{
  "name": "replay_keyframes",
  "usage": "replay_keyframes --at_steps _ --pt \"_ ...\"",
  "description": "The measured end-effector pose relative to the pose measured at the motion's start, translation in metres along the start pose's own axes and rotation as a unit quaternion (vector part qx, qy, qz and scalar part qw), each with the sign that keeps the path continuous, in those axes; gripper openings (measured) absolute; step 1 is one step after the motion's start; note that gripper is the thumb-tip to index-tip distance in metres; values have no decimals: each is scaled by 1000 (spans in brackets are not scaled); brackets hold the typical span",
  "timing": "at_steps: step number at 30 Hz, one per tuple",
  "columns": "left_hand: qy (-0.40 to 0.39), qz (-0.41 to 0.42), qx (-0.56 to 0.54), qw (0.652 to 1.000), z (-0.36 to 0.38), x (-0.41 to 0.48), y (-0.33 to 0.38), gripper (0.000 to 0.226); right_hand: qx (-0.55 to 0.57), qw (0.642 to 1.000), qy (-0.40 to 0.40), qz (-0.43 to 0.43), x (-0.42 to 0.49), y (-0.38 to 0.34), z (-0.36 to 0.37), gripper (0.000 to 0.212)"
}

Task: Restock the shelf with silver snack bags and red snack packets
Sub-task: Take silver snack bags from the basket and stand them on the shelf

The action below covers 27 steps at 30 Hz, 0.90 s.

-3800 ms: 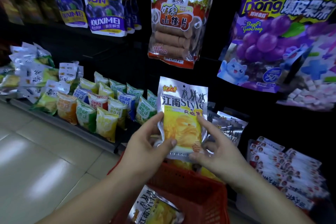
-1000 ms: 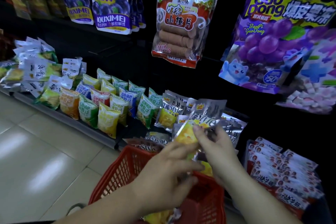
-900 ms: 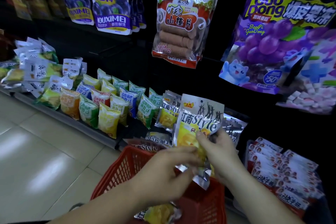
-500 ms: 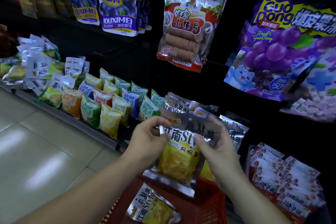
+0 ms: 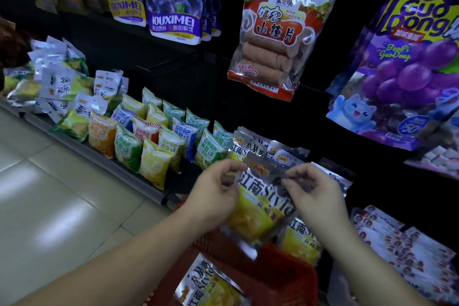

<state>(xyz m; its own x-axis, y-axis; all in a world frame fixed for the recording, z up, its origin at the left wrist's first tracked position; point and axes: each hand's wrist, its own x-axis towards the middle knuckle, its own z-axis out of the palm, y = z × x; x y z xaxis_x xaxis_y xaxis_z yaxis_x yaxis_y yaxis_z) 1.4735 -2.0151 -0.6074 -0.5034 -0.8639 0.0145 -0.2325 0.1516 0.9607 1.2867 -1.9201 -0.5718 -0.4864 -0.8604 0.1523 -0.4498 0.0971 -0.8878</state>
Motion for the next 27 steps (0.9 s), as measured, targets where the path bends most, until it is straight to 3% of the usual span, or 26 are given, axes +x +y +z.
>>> replay_keyframes --at_steps 6,9,12,17,23,25,27 --pt "38 -58 146 987 -44 69 -31 42 -88 992 -16 -85 79 3 41 20" --pt "44 -86 151 984 -44 102 -54 42 -108 990 -33 -86 107 33 76 24" --pt "42 -123 132 983 -35 128 -83 44 -103 992 -67 -38 122 79 114 32" --pt "12 -151 158 976 -21 145 -131 47 -115 980 -156 50 122 155 156 27" --pt "-20 -157 165 973 -24 144 -156 49 -141 941 -300 70 136 161 160 10" --pt "-17 -156 155 975 -24 147 -157 45 -120 954 -268 61 141 153 154 12" --pt "-19 -148 146 978 -22 149 -155 37 -117 975 -187 38 143 151 150 10"
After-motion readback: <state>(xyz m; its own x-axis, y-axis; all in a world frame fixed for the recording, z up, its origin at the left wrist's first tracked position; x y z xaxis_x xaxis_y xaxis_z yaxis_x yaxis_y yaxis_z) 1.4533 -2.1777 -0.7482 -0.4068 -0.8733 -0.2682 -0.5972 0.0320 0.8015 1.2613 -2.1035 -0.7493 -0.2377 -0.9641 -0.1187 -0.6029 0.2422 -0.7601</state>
